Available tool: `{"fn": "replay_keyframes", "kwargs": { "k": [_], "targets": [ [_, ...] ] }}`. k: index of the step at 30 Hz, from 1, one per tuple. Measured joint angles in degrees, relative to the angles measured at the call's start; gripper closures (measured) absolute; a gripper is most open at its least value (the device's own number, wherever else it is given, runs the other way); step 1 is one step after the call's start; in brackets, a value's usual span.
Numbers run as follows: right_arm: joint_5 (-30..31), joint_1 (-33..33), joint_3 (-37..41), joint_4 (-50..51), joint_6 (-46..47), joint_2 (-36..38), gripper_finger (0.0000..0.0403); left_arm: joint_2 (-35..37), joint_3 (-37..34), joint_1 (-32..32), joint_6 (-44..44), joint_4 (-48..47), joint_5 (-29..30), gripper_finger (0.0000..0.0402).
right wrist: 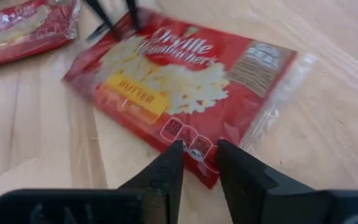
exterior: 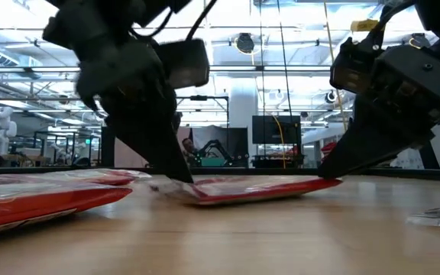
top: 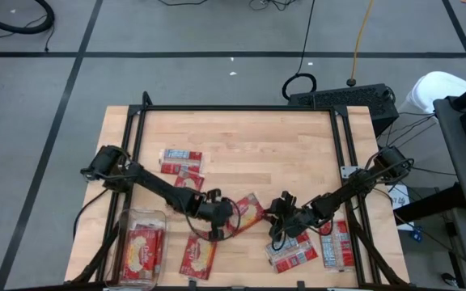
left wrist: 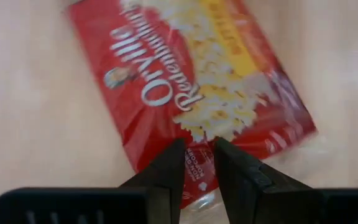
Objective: Sort popcorn bags into baskets
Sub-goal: Put the popcorn bag into the transparent bin
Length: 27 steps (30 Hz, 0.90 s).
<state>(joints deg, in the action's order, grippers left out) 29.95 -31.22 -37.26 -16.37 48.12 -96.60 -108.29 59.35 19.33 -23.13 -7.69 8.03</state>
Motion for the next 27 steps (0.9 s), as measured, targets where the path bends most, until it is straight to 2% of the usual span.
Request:
{"fn": "replay_keyframes", "kwargs": {
  "k": [3, 7, 9, 13, 14, 18, 21, 23, 27],
  "targets": [
    [-0.02, -0.02, 0.00, 0.38, 0.09, 0.00, 0.0323, 0.36, 0.01, -1.81, 1.54, -2.21, 6.25, 0.0309],
    [-0.09, -0.02, 0.02, 0.44, 0.22, 0.00, 0.0334, 0.37, -0.13, -4.75, 1.53, -5.09, 19.09, 0.0309],
    [-0.20, -0.32, 0.02, 0.40, 0.94, 0.00, 0.0336, 0.64, -0.11, -6.48, -0.46, -6.25, 20.76, 0.0309],
    [0.38, -1.41, 0.02, -1.01, 1.05, 0.00, 0.0337, 2.21, 0.39, -9.09, -6.93, -10.72, 17.32, 0.0309],
    [1.90, -1.67, 0.02, -1.11, 0.69, 0.00, 0.0337, 2.93, 0.53, -9.53, -8.03, -11.77, 15.85, 0.0309],
    [15.17, -2.14, 0.02, -1.00, 2.22, 0.00, 0.0333, 6.75, 0.68, -10.30, -12.57, -13.90, 13.88, 0.0309],
    [17.70, -1.27, 0.04, -0.80, 1.31, 0.00, 0.0320, 9.61, 0.69, -11.78, -12.61, -13.13, 10.65, 0.0305],
    [18.05, -0.39, 0.02, -0.87, 1.22, 0.00, 0.0309, 10.39, 0.78, -13.71, -11.26, -11.21, 7.21, 0.0287],
    [17.99, 0.91, 0.02, -0.30, 2.23, 0.00, 0.0287, 10.03, 0.76, -17.19, -8.63, -8.42, 6.16, 0.0223]
  ]
}}
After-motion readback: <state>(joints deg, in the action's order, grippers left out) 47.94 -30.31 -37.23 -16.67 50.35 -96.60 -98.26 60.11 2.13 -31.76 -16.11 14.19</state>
